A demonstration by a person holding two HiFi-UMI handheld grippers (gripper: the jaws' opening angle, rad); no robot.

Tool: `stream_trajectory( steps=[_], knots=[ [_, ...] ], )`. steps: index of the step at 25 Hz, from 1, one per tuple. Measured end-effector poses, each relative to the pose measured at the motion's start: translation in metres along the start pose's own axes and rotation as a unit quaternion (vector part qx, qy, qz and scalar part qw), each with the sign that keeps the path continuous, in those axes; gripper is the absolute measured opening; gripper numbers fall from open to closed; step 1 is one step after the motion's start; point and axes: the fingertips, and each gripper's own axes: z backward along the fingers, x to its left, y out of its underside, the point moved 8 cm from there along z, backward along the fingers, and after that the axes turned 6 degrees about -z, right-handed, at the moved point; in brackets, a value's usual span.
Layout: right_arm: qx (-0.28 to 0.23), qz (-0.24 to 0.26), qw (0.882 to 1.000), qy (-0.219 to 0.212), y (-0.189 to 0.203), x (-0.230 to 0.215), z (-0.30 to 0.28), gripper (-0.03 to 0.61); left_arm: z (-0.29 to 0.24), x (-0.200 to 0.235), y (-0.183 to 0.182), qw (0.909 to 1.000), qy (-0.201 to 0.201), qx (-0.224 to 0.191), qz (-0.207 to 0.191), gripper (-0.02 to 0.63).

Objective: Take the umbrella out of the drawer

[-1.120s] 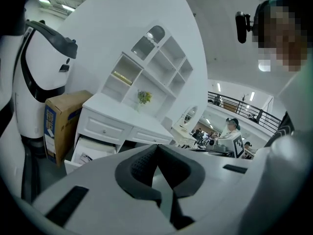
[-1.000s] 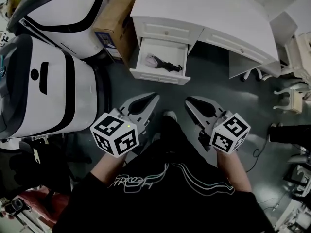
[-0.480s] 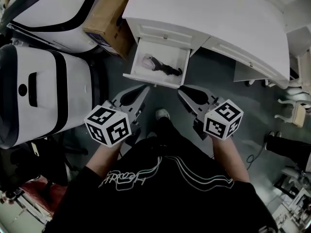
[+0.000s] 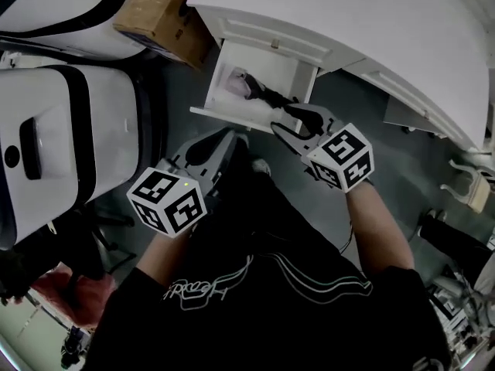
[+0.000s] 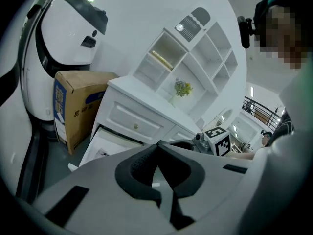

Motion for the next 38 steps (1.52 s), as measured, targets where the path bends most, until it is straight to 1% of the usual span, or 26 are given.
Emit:
stream_trajectory(
  steps=[2,4,7,10,14,21,26,32,38],
  knots=[
    [0.036,0.036,0.999,0.003,0.007,-0.02,-0.032,0.192,-0.009,0.024,0.012,0.9999,-0.008,0.011,0.008,0.021],
    [0.064,0.058,0.996,0.01,0.015,-0.044,-0.067,0.207,-0.018,0.05,0.023,0.9995,-0.016,0.02,0.018,0.021],
    [0.102,0.074,0.992,0.025,0.032,-0.077,-0.117,0.214,-0.032,0.09,0.039,0.9981,-0.029,0.029,0.046,0.021],
    [0.148,0.091,0.984,0.036,0.056,-0.099,-0.159,0.224,-0.043,0.119,0.055,0.9957,-0.034,0.04,0.077,0.021],
    [0.203,0.108,0.972,0.053,0.088,-0.125,-0.204,0.233,-0.056,0.147,0.072,0.9938,-0.032,0.051,0.093,0.021],
    [0.269,0.148,0.949,0.079,0.122,-0.154,-0.257,0.24,-0.071,0.174,0.092,0.9912,-0.023,0.055,0.118,0.021],
    [0.31,0.173,0.93,0.09,0.147,-0.169,-0.282,0.242,-0.075,0.186,0.102,0.9913,-0.018,0.072,0.109,0.021],
    [0.324,0.163,0.925,0.112,0.162,-0.183,-0.298,0.242,-0.073,0.197,0.116,0.9891,-0.023,0.087,0.116,0.021],
    [0.34,0.151,0.922,0.109,0.172,-0.191,-0.31,0.241,-0.076,0.203,0.119,0.9886,-0.027,0.087,0.119,0.021]
  ],
)
